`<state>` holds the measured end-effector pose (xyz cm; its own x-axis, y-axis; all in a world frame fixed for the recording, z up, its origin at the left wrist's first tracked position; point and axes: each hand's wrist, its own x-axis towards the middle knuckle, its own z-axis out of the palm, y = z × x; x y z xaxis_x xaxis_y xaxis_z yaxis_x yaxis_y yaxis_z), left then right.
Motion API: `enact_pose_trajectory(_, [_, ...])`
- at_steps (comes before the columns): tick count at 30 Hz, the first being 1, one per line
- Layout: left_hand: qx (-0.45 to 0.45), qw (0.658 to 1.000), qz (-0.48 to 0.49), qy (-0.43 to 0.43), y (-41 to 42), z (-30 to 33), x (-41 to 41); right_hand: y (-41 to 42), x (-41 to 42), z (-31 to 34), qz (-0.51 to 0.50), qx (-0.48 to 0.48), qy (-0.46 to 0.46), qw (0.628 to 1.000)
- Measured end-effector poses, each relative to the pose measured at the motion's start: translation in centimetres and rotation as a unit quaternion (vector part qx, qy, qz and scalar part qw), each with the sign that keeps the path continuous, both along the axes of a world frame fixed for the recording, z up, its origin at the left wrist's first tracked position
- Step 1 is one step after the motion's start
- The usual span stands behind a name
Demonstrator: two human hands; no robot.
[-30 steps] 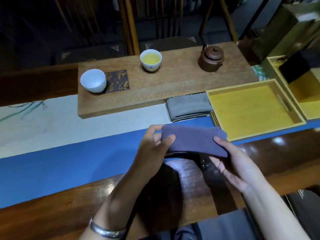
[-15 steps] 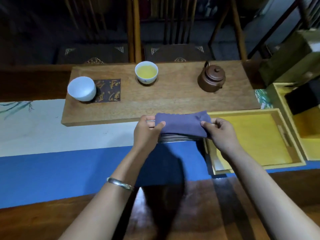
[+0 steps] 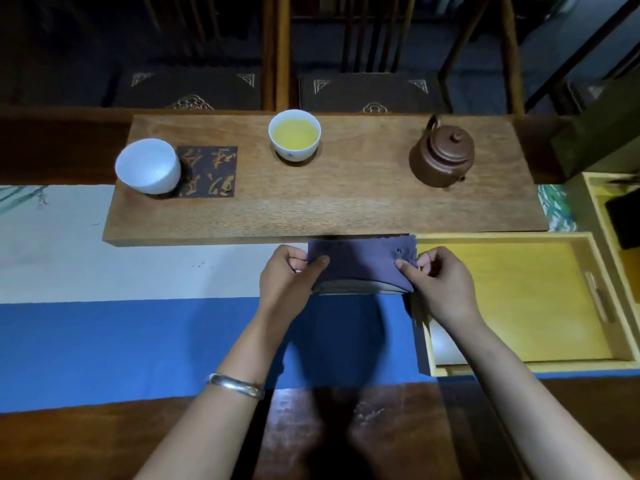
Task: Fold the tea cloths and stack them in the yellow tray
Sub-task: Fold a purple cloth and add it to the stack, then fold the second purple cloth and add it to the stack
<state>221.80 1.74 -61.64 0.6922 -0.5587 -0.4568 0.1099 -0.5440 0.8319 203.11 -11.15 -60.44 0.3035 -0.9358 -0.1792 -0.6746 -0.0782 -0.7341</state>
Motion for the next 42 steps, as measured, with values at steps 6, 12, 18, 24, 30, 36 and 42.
enact_pose_trajectory(6, [0.006,1.000,-0.015,-0.023,0.0,-0.1,-0.4,0.4,0.4,0.4,-0.003,0.007,0.007,1.000])
enact_pose_trajectory(12, [0.036,0.994,-0.063,-0.077,2.6,2.1,0.7,3.2,-0.1,4.5,0.082,-0.159,0.072,0.981])
enact_pose_trajectory(18, [0.093,0.970,-0.127,-0.186,9.3,5.0,2.9,7.7,0.6,7.9,0.218,-0.191,0.101,0.952])
enact_pose_trajectory(24, [0.105,0.961,-0.079,-0.245,16.8,8.8,6.1,11.5,6.8,9.9,0.368,-0.197,0.139,0.898])
enact_pose_trajectory(30, [0.183,0.936,0.035,-0.298,30.0,12.3,9.1,20.0,17.2,12.3,0.512,-0.223,0.073,0.826])
enact_pose_trajectory(36, [0.265,0.901,0.186,-0.288,49.2,15.4,7.8,35.8,25.1,14.5,0.651,-0.266,0.025,0.710])
enact_pose_trajectory(42, [0.321,0.861,0.322,-0.229,66.0,16.3,1.9,52.1,29.3,15.7,0.746,-0.282,0.007,0.604])
